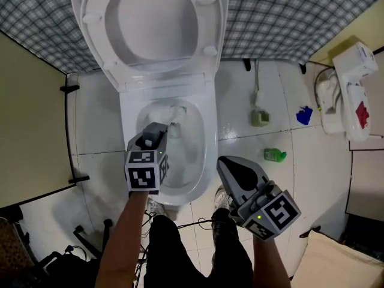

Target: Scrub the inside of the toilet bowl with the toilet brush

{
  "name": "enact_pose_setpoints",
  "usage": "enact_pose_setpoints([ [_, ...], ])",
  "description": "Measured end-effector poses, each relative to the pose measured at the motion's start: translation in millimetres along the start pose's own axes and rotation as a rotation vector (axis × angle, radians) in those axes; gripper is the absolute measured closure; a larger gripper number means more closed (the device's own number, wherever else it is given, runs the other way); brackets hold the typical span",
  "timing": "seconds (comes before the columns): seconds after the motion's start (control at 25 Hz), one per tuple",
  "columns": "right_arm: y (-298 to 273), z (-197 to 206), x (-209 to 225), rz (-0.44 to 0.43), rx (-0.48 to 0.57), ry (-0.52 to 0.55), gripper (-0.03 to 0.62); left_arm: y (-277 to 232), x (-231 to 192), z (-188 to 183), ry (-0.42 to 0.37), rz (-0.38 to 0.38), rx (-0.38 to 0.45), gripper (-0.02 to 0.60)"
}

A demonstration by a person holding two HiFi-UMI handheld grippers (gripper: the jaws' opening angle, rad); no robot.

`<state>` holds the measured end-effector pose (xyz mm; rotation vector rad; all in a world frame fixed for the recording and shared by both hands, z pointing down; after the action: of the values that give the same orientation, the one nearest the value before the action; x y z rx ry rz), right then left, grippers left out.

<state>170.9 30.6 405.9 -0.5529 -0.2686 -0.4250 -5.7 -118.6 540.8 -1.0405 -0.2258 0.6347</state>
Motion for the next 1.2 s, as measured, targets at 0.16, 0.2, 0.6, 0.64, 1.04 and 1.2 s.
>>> enact_pose_setpoints([
  [0.16, 5, 2, 5, 0.006, 0.0, -0.005, 0.594, 0, 19, 1, -0.106, 0.086, 0.006, 0.408],
  [0.2, 6, 3, 6, 0.009, 0.002, -0.004, 0.594, 1, 22, 1, -0.128, 0.1, 0.006, 0.408],
  [0.6, 20, 15, 2, 0.039, 0.01, -0.015, 0.594, 23, 48, 15, -0.368, 0.254, -0.086, 0.408],
  [0.64, 20, 17, 0, 0.038, 0.01, -0.017, 0.594, 26, 49, 19, -0.389, 0.269, -0.098, 0.408],
  [1.04, 12, 27, -31, 0.008, -0.012, -0.005, 0.594, 54, 51, 75, -0.597, 0.407, -0.225, 0.408],
  [1.2, 5, 28, -45, -0.012, -0.015, 0.003, 0.594, 69, 46, 89, -0.646, 0.439, -0.273, 0.408],
])
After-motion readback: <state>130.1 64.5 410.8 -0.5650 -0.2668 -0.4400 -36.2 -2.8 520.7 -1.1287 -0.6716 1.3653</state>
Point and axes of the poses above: the fingertips, and each gripper's own axes: y backward along the fingers, x to its right, z out of its underside, the point moved 7 cm from there along y, backward along the fingers, and after that the axes turned 12 degrees about -x, right-handed, at the moved point
